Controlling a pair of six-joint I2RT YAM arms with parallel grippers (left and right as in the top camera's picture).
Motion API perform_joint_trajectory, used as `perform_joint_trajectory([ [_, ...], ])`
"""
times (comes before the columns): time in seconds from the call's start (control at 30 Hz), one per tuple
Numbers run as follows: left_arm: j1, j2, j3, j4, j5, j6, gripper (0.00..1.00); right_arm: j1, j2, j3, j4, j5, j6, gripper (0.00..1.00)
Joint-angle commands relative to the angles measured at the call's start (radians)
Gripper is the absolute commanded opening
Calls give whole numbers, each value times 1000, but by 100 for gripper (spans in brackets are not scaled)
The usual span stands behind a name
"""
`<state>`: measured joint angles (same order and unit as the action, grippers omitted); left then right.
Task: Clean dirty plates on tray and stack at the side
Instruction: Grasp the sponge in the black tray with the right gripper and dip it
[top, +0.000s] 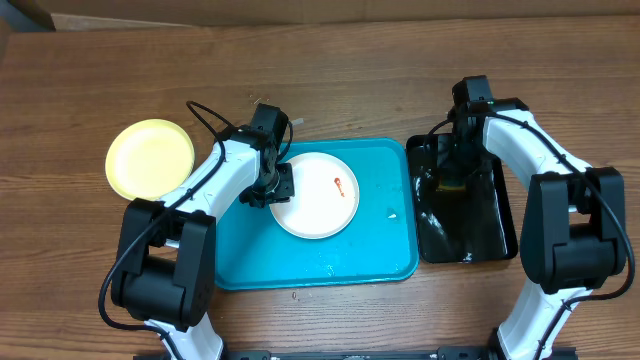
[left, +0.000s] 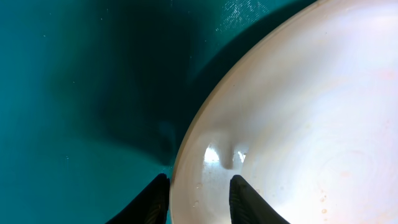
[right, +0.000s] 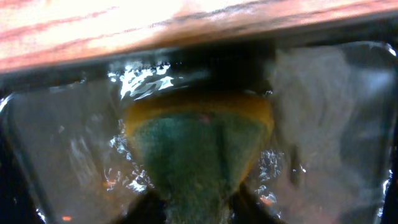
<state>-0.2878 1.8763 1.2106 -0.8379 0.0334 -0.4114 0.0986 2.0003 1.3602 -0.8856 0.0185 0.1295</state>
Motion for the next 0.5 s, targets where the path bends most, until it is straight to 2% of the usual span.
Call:
perform_joint_trajectory([
  [0.0,-1,14,-4,1,11,4,33,-2,-7,-3,4,10,1,9],
  [0.03,-1,14,-4,1,11,4,33,-2,-7,-3,6,11,1,4],
  [0.07,-1,14,-4,1,10,4,31,-2,-7,-3,7,11,1,4],
  [0.17,-1,14,-4,8,11,4,13,-4,-7,16,-16,15,1,4],
  [0.2,-1,14,-4,8,11,4,10,-4,-7,27,-29,21,1,4],
  [0.47,-1,14,-4,8,13,4,10,-4,-16,115,-137,94,1,4],
])
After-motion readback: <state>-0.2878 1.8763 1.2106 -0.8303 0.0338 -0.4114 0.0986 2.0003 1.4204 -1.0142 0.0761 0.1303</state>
